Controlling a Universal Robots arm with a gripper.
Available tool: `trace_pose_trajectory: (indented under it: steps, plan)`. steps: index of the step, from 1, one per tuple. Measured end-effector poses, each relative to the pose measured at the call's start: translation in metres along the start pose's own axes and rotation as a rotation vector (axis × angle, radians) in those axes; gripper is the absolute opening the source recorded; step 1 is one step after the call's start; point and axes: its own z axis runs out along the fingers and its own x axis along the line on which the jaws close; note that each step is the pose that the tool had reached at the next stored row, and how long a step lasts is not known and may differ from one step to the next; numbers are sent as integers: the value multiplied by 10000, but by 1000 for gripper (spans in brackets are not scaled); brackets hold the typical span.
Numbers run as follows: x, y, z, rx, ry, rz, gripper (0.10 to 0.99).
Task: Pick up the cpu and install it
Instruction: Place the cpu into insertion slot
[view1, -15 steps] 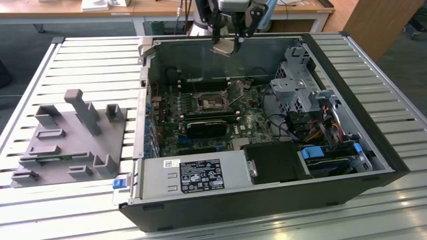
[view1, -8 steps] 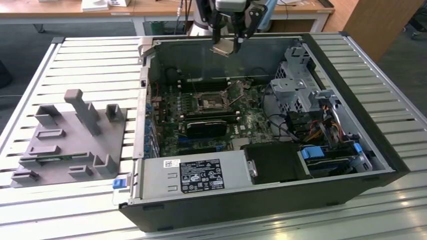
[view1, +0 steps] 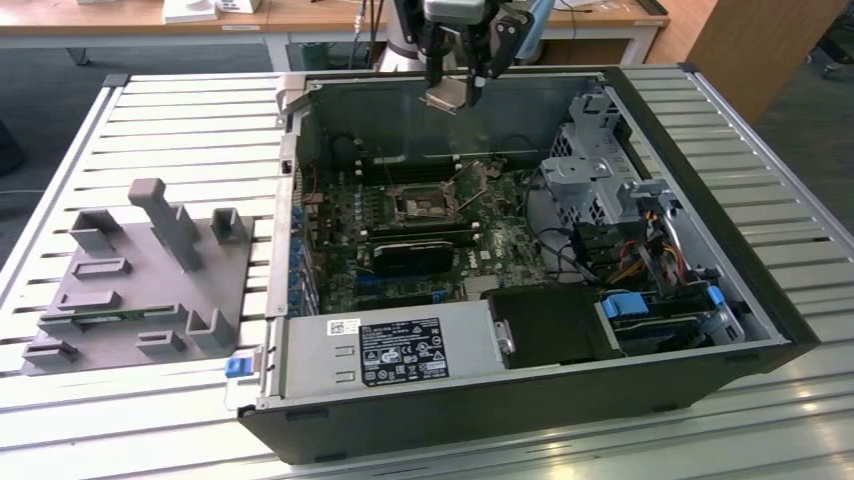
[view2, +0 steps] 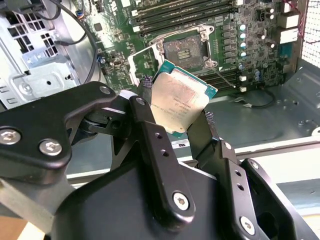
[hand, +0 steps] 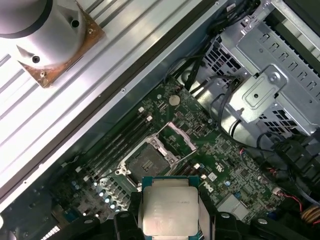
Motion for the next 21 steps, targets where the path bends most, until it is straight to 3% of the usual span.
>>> trace_pose_trajectory:
  steps: [21]
  plan:
    - [2, -2, 9, 14, -85, 1380, 533]
